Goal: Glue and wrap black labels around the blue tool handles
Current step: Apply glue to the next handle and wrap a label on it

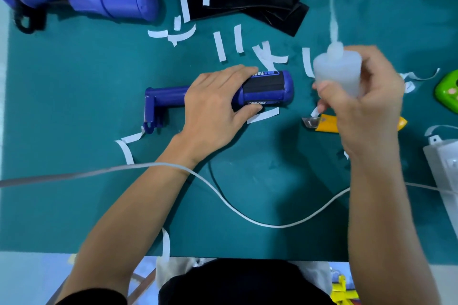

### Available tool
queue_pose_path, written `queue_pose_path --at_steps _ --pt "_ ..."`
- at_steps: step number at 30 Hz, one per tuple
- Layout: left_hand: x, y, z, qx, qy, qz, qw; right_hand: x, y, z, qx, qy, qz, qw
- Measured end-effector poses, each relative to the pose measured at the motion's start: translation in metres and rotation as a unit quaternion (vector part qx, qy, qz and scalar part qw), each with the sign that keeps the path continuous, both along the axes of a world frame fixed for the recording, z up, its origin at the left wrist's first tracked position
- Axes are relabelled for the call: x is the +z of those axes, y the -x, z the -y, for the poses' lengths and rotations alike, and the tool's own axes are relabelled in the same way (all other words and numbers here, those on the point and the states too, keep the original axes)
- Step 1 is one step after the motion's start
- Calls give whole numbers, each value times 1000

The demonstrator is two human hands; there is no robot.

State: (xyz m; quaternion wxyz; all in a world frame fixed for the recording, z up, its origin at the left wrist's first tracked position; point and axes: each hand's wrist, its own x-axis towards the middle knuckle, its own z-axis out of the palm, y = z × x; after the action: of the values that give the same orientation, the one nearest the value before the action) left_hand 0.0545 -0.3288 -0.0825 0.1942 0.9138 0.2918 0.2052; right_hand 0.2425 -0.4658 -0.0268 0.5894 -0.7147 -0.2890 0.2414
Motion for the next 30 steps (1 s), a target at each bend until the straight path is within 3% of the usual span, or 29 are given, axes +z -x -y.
queue_pose_path --at_steps 5,8,11,14,17,22,26,30 --pt "-2 0 0 3 -4 4 1000 -2 -16 9 -11 -102 -164 981" --pt "-2 0 0 5 -3 8 1000 -2 -18 11 -20 -115 -280 953" --pt "-2 0 1 6 -6 12 1000 -2 -15 9 -43 -104 -333 936" --pt "-2 0 0 5 -2 11 1000 -2 -12 8 -41 -95 -334 937" --pt "-2 0 0 8 2 9 1000 -3 -5 6 -23 -144 -336 931" --pt "0 0 1 10 2 10 1000 -5 2 -1 -107 -177 -399 893" --pt "-1 0 1 11 1 12 1000 -3 5 -2 -149 -145 -371 905" --pt "-1 0 2 8 2 11 1000 -1 11 -4 -121 -153 -303 933"
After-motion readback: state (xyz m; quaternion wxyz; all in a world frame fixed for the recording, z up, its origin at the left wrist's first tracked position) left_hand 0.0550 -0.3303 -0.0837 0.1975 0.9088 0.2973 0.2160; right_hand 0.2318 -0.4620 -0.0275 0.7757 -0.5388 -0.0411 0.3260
